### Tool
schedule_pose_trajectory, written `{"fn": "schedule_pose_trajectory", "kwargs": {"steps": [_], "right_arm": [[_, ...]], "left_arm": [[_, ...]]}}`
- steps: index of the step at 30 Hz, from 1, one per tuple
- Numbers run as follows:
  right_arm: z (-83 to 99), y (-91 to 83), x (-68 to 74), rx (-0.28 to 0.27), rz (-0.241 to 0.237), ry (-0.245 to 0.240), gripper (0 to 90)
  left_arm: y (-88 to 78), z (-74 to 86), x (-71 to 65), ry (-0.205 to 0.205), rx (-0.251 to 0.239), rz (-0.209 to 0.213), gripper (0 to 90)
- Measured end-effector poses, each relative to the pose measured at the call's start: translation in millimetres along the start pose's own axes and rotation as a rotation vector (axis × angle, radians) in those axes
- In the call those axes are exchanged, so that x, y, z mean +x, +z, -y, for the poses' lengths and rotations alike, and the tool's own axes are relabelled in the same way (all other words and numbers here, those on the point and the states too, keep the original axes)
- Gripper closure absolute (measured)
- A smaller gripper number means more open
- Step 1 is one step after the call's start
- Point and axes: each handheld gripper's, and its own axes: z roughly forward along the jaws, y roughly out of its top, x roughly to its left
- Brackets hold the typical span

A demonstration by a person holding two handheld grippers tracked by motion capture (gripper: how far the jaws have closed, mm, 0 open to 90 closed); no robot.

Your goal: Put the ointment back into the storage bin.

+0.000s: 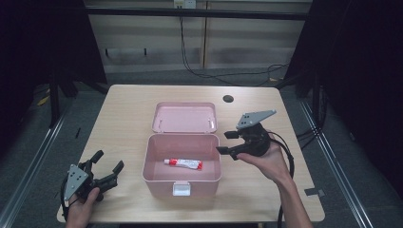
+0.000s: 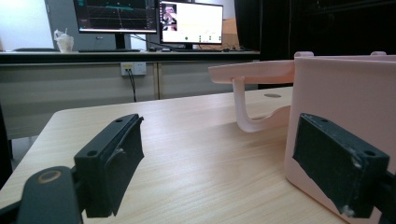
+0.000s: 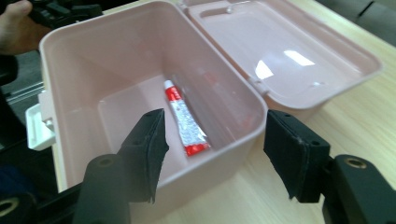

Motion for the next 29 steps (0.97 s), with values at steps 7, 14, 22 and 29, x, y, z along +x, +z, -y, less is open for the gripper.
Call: {"fn": "schedule_pose_trajectory", "kwargs": {"steps": [7,14,22,29], "right_arm": [[10.4,-13.7,-5.4,-0.01,0.045,0.033,38.7],[31.2,-21.4,-8.7,0.01,0.064,0.063,38.4],[54.0,-20.0,-14.0,0.025,0.079,0.104,36.8],[87.8,-16.1,-27.1,0.024,0.136,0.196,31.5]], "left_arm": [[0.1,0.0,0.0,0.0,0.0,0.001,15.7],[0.0,0.0,0.0,0.0,0.0,0.001,15.7],[0.1,0.0,-0.1,0.0,0.0,0.001,15.7],[0.3,0.0,-0.2,-0.003,-0.001,-0.001,15.7]]}}
